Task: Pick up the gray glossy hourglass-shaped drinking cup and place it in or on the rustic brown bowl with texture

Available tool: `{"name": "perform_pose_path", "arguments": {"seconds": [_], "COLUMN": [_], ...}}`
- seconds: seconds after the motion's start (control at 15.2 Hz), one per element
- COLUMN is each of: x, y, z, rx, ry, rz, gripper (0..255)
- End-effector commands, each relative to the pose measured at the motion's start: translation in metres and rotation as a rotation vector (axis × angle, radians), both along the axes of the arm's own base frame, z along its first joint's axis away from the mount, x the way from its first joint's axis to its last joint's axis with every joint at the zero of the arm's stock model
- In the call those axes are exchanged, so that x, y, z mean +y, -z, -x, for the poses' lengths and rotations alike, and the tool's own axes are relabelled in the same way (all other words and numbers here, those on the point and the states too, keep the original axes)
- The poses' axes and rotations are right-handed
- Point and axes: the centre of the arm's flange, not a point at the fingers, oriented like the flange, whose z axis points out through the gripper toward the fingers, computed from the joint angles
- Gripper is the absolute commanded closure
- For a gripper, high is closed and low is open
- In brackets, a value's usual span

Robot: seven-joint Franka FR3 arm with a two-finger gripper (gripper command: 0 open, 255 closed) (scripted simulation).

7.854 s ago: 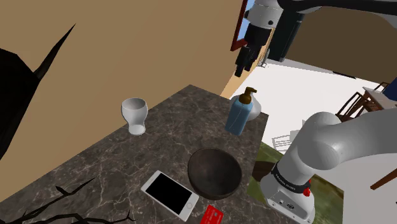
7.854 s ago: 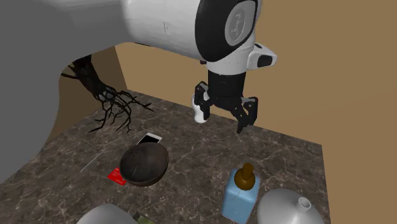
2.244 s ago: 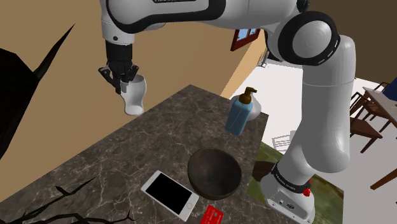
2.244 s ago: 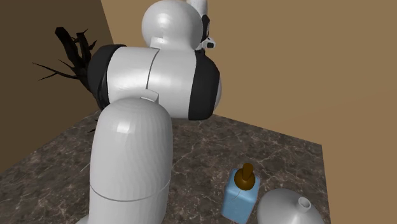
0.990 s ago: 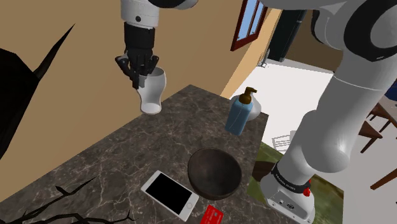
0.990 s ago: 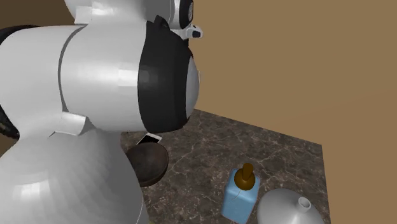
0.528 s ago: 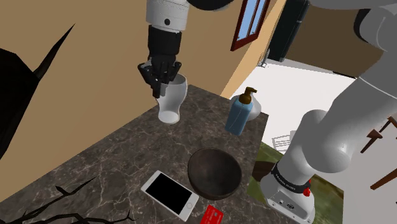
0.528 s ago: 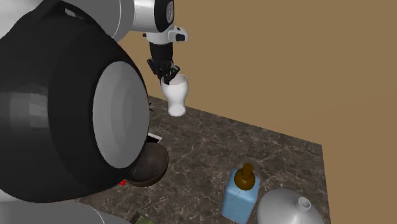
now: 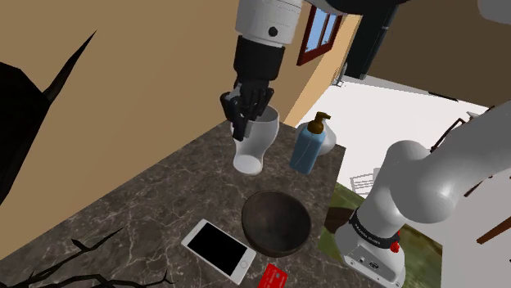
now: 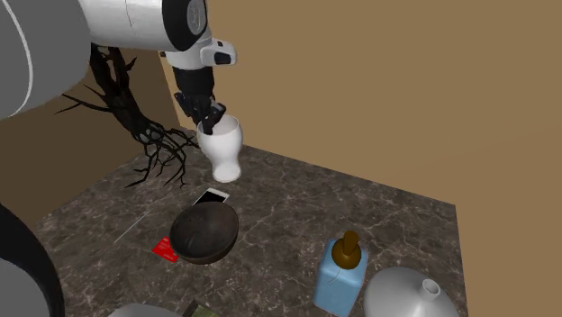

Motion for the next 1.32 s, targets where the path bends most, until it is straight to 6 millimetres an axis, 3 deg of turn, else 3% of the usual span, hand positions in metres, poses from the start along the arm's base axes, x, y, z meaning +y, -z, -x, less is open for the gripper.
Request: {"name": "perform_pose_path", "arguments": {"seconds": [0.0,0.4,1.25], "x": [-0.003,-0.011,-0.011], "y": [-0.001,-0.011,0.058], "z": [0.027,0.11,0.11], "rx": [0.0,0.0,0.0], "ry": [0.001,0.001,0.001], "rz": [0.0,0.0,0.0], "gripper": [255,255,255]}}
